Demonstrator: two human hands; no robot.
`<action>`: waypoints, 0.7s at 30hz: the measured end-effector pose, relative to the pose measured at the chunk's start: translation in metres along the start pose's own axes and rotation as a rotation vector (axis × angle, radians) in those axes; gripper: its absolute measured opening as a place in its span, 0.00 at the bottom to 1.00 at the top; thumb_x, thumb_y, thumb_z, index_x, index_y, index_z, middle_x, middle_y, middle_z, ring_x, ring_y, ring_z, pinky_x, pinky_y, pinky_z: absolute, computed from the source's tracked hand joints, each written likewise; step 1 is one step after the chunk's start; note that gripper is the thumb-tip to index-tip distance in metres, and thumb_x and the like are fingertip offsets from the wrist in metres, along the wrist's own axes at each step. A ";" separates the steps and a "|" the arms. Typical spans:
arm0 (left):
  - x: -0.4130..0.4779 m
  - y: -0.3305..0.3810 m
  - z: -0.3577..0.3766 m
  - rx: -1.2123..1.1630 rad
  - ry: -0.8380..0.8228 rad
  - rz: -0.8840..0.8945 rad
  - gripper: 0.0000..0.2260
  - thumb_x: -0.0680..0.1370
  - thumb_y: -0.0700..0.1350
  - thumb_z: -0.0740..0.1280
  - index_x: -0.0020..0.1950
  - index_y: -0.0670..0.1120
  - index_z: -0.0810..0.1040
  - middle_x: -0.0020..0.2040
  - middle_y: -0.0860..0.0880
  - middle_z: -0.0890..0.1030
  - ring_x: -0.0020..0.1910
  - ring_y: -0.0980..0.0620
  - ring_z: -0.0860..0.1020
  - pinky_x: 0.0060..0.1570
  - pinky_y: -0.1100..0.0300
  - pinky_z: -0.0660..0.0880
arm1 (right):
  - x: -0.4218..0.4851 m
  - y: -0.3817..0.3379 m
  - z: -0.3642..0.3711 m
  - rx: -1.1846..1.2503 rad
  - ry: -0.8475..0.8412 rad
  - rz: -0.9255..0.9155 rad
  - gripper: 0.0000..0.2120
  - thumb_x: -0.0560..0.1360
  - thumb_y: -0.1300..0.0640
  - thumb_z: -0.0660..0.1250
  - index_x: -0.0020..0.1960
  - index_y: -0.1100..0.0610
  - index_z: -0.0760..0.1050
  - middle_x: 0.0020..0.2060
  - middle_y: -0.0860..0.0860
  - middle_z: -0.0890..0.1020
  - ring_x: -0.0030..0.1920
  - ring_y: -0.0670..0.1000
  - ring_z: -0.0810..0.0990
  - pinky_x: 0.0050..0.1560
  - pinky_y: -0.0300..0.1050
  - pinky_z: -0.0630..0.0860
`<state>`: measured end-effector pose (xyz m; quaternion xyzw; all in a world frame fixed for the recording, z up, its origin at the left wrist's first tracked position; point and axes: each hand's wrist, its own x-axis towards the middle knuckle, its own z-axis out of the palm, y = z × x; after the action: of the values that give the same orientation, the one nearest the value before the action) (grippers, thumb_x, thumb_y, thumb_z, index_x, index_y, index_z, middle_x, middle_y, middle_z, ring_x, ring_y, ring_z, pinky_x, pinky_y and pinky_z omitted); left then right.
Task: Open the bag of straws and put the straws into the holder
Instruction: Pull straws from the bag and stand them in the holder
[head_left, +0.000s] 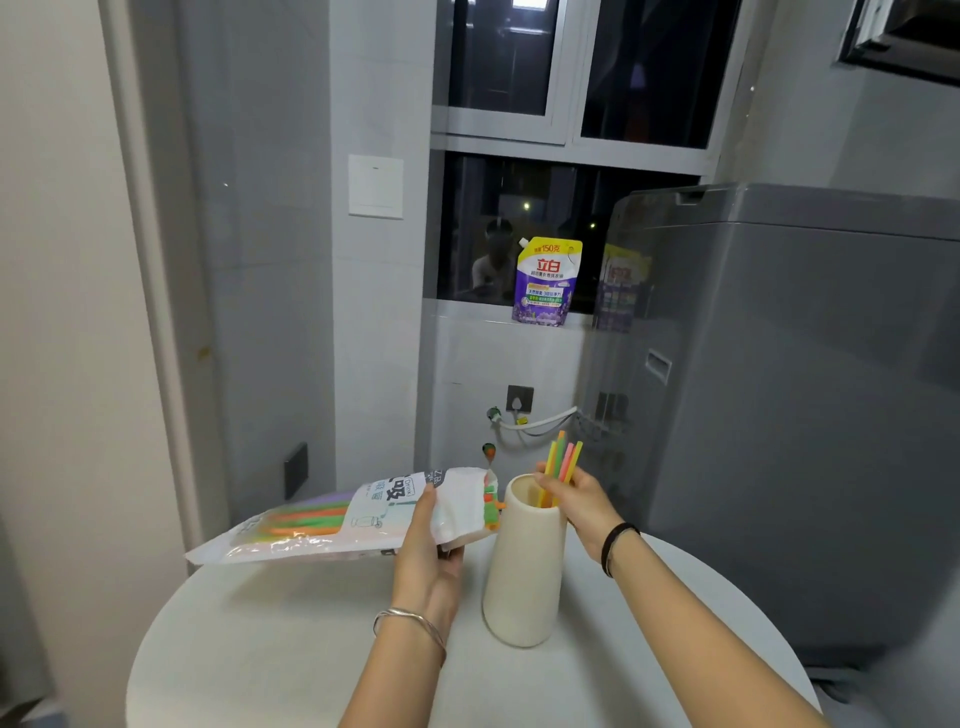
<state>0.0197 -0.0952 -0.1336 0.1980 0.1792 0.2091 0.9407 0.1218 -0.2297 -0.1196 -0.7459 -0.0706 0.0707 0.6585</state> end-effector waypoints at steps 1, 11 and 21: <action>-0.003 0.001 -0.001 0.005 -0.004 0.009 0.17 0.78 0.41 0.66 0.66 0.48 0.70 0.49 0.50 0.80 0.46 0.53 0.79 0.49 0.56 0.75 | -0.005 -0.001 0.000 0.005 0.051 -0.032 0.13 0.76 0.58 0.66 0.59 0.58 0.73 0.59 0.57 0.78 0.57 0.53 0.76 0.61 0.48 0.71; -0.025 0.001 -0.004 0.268 -0.113 0.283 0.23 0.73 0.43 0.72 0.67 0.48 0.75 0.61 0.51 0.81 0.58 0.53 0.80 0.60 0.54 0.75 | -0.100 -0.012 0.061 0.541 0.257 -0.278 0.05 0.77 0.54 0.63 0.52 0.52 0.74 0.55 0.55 0.80 0.54 0.46 0.79 0.58 0.43 0.75; -0.033 0.025 -0.022 0.741 -0.561 0.158 0.21 0.68 0.44 0.75 0.61 0.46 0.79 0.56 0.50 0.84 0.57 0.51 0.82 0.48 0.63 0.78 | -0.104 0.003 0.069 0.924 0.160 -0.055 0.19 0.78 0.45 0.58 0.62 0.53 0.76 0.59 0.56 0.81 0.60 0.59 0.79 0.64 0.63 0.71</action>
<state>-0.0255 -0.0829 -0.1330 0.5824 -0.0352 0.1405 0.7999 0.0059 -0.1837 -0.1302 -0.3756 -0.0004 0.0194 0.9266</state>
